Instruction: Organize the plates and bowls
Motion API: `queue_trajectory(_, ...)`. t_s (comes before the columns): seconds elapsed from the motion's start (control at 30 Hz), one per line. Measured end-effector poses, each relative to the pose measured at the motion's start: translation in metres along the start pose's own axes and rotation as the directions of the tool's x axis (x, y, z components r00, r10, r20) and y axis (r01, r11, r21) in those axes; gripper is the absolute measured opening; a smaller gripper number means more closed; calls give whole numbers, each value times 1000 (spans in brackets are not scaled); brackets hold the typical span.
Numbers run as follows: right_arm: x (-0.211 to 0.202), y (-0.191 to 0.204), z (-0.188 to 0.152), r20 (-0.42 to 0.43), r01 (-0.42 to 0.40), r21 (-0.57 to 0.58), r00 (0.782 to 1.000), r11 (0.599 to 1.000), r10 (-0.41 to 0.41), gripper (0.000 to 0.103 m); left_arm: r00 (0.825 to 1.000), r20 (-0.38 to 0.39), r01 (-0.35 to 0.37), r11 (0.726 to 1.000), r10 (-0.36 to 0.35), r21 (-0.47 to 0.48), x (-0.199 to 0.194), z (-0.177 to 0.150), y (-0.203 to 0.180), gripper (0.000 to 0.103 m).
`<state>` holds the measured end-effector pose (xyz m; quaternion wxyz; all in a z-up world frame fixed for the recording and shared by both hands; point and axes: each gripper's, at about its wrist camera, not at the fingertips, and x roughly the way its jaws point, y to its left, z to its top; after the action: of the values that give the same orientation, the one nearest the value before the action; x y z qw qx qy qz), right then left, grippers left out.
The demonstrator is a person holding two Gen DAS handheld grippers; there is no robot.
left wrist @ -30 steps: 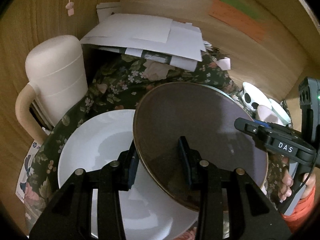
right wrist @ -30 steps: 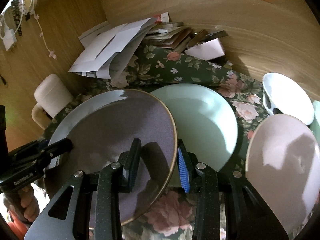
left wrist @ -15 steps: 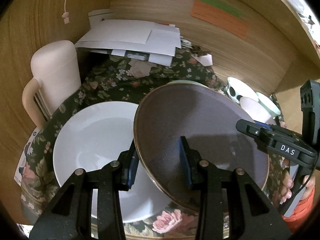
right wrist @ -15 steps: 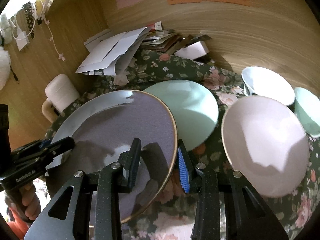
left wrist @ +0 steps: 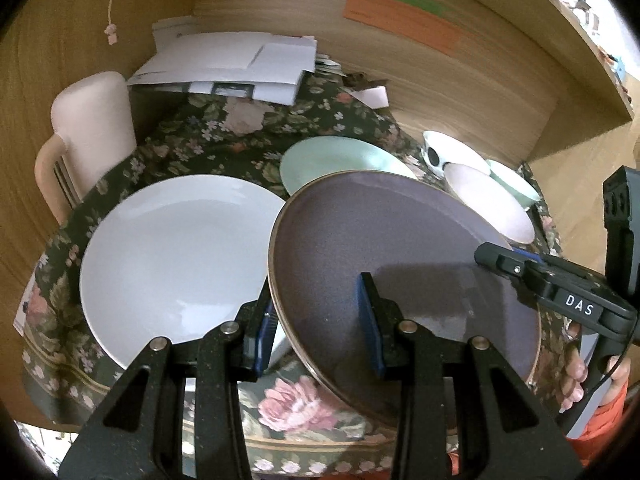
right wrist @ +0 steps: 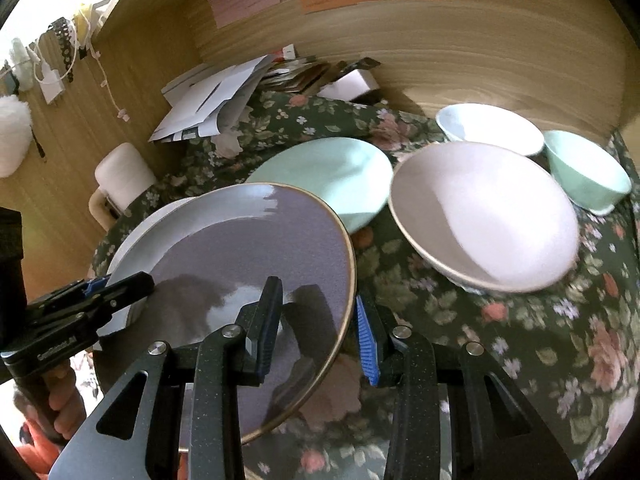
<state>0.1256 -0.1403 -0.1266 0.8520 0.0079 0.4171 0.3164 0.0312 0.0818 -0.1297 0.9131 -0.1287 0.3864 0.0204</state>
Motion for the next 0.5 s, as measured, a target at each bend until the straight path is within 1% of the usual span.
queue_trajectory(0.27,-15,-20,-18,0,36,43,999,998,-36,32,998,-33,47,999,-46,22,7,-14,-22,38)
queue_trajectory(0.5,-22,-37,-33,-9,60,89,998,994,-60,32,995,-66,74,996,-71,46,18,-22,-39,37)
